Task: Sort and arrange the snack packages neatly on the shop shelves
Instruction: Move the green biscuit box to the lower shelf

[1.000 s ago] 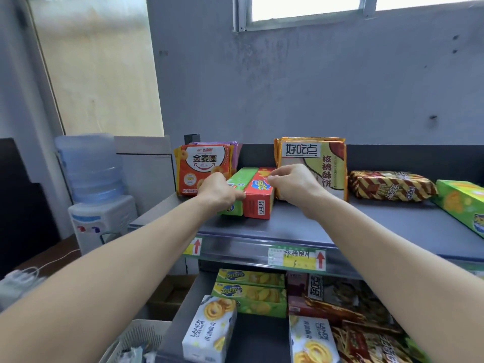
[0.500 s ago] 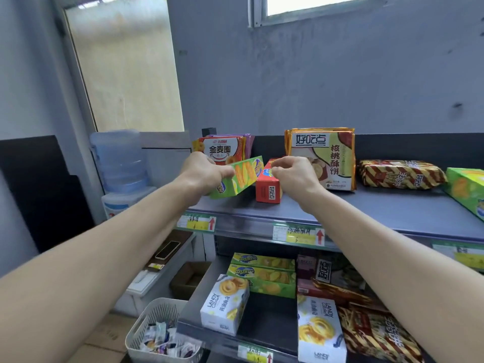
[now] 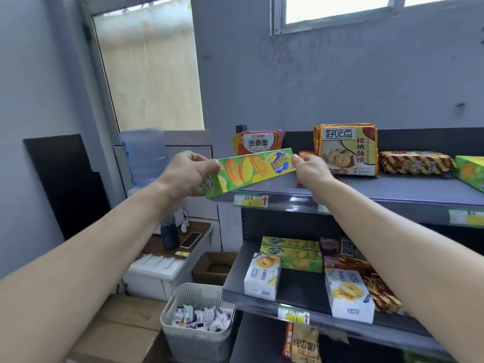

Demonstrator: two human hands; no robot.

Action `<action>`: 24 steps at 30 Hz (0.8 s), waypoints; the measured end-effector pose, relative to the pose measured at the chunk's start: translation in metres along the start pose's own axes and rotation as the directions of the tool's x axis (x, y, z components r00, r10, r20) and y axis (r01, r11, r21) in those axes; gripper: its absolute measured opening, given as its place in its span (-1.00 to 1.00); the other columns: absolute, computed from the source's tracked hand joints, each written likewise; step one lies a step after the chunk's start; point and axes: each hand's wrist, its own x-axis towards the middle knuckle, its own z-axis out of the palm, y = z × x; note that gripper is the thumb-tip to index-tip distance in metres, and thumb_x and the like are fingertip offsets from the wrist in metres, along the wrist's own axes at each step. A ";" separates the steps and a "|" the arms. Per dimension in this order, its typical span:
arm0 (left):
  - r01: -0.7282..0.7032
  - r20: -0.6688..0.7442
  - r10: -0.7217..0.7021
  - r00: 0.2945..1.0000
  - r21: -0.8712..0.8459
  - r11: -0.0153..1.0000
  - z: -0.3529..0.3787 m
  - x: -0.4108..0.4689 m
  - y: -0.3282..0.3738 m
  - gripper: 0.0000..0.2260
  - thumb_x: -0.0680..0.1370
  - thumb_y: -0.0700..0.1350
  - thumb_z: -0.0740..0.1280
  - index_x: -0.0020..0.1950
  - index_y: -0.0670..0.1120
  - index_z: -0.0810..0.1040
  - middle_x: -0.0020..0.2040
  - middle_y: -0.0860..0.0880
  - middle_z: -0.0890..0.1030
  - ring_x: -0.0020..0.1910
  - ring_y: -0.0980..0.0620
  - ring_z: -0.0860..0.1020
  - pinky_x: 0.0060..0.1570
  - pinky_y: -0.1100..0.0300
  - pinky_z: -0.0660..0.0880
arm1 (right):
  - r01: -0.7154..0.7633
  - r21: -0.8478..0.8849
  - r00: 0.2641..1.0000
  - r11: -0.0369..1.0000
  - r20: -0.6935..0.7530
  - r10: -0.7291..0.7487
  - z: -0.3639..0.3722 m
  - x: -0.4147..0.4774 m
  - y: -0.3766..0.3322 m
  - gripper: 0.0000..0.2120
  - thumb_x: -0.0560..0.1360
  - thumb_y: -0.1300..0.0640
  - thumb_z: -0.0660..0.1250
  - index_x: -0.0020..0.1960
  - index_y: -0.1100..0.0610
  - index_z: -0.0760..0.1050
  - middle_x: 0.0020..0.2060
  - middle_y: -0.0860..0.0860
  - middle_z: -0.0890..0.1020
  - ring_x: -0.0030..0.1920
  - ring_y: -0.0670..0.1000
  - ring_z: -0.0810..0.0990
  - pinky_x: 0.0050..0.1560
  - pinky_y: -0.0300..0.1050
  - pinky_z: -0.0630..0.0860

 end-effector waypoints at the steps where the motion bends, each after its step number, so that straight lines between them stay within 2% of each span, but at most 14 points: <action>1: 0.003 0.027 -0.002 1.000 -0.019 1.000 -0.008 -0.007 -0.004 -0.83 0.48 -0.14 0.39 -0.02 -0.11 0.42 -0.14 -0.09 0.62 -0.32 0.06 0.62 -0.42 0.21 0.55 | -0.038 0.031 0.999 0.999 -0.003 0.038 0.003 -0.009 0.001 -0.49 0.60 -0.10 0.14 0.38 0.24 0.35 0.21 0.13 0.50 0.19 0.13 0.46 0.18 -0.06 0.37; 5: 0.030 0.150 -0.017 0.989 -0.086 0.996 -0.031 -0.027 -0.020 -0.75 0.48 -0.16 0.38 0.08 -0.14 0.39 -0.15 -0.09 0.65 -0.35 0.11 0.66 -0.43 0.26 0.55 | -0.120 0.139 0.992 0.983 -0.019 0.124 0.008 -0.039 0.007 -0.57 0.59 -0.11 0.15 0.24 0.21 0.45 -0.05 0.02 0.52 -0.09 0.02 0.49 0.12 -0.04 0.46; 7: 0.062 0.205 -0.039 0.978 -0.110 0.992 -0.036 -0.033 -0.027 -0.76 0.48 -0.17 0.38 0.07 -0.12 0.38 -0.16 -0.08 0.64 -0.35 0.11 0.66 -0.43 0.25 0.55 | -0.141 0.161 0.988 0.977 -0.032 0.148 0.007 -0.053 0.011 -0.62 0.59 -0.08 0.18 0.20 0.20 0.45 -0.04 0.01 0.58 -0.18 -0.02 0.49 0.09 -0.03 0.50; 9: 0.119 0.268 -0.078 0.960 -0.141 0.983 -0.037 -0.038 -0.035 -0.73 0.47 -0.19 0.37 0.10 -0.16 0.37 -0.11 -0.11 0.64 -0.32 0.06 0.67 -0.39 0.21 0.57 | -0.179 0.189 0.981 0.965 -0.044 0.190 0.007 -0.066 0.017 -0.64 0.57 -0.06 0.22 0.18 0.21 0.46 0.13 0.12 0.60 -0.09 0.02 0.50 0.21 0.07 0.51; 12: 0.203 0.335 -0.128 0.933 -0.199 0.959 -0.034 -0.044 -0.052 -0.72 0.50 -0.20 0.34 0.17 -0.22 0.43 -0.07 -0.16 0.65 -0.24 -0.01 0.66 -0.27 0.11 0.64 | -0.247 0.167 0.961 0.955 -0.084 0.264 0.006 -0.087 0.031 -0.60 0.55 -0.05 0.26 0.25 0.22 0.43 0.18 0.13 0.54 0.12 0.10 0.51 0.27 0.07 0.46; 16: 0.285 0.349 -0.183 0.919 -0.269 0.920 -0.020 -0.054 -0.081 -0.90 0.50 -0.19 0.32 -0.02 -0.18 0.55 -0.18 -0.11 0.63 -0.26 -0.01 0.54 -0.23 0.14 0.56 | -0.351 0.087 0.931 0.932 -0.078 0.357 0.002 -0.111 0.055 -0.57 0.56 -0.06 0.25 0.28 0.21 0.38 0.05 0.05 0.47 0.07 0.12 0.48 0.10 -0.03 0.44; 18: 0.330 0.340 -0.228 0.912 -0.280 0.902 -0.009 -0.057 -0.094 -0.92 0.52 -0.17 0.30 -0.06 -0.17 0.54 -0.19 -0.12 0.54 -0.27 -0.01 0.38 -0.26 0.14 0.44 | -0.384 0.057 0.919 0.922 -0.072 0.387 -0.001 -0.120 0.066 -0.61 0.55 -0.03 0.26 0.25 0.22 0.40 0.07 0.04 0.50 0.09 0.12 0.51 0.15 -0.01 0.47; 19: 0.345 0.331 -0.250 0.910 -0.273 0.898 -0.003 -0.059 -0.100 -0.92 0.53 -0.16 0.30 -0.08 -0.16 0.54 -0.22 -0.11 0.54 -0.28 -0.01 0.34 -0.30 0.15 0.46 | -0.401 0.054 0.912 0.915 -0.070 0.404 -0.002 -0.124 0.072 -0.62 0.55 -0.02 0.26 0.24 0.23 0.42 0.10 0.07 0.54 0.11 0.13 0.53 0.19 0.03 0.48; 21: 0.374 0.328 -0.283 0.901 -0.258 0.891 0.009 -0.062 -0.111 -0.87 0.56 -0.13 0.28 -0.12 -0.16 0.55 -0.33 -0.07 0.59 -0.31 -0.01 0.40 -0.37 0.17 0.54 | -0.437 0.053 0.895 0.898 -0.068 0.440 -0.004 -0.129 0.085 -0.67 0.54 0.01 0.27 0.18 0.23 0.45 0.09 0.14 0.60 0.10 0.15 0.58 0.19 0.08 0.52; 24: 0.416 0.356 -0.322 0.877 -0.231 0.880 0.028 -0.066 -0.127 -0.81 0.60 -0.09 0.25 -0.15 -0.14 0.56 -0.45 -0.02 0.63 -0.43 0.02 0.57 -0.42 0.21 0.59 | -0.506 0.048 0.858 0.861 -0.070 0.508 -0.007 -0.132 0.108 -0.67 0.55 0.02 0.25 0.19 0.23 0.45 0.04 0.10 0.59 0.02 0.12 0.59 0.01 -0.07 0.50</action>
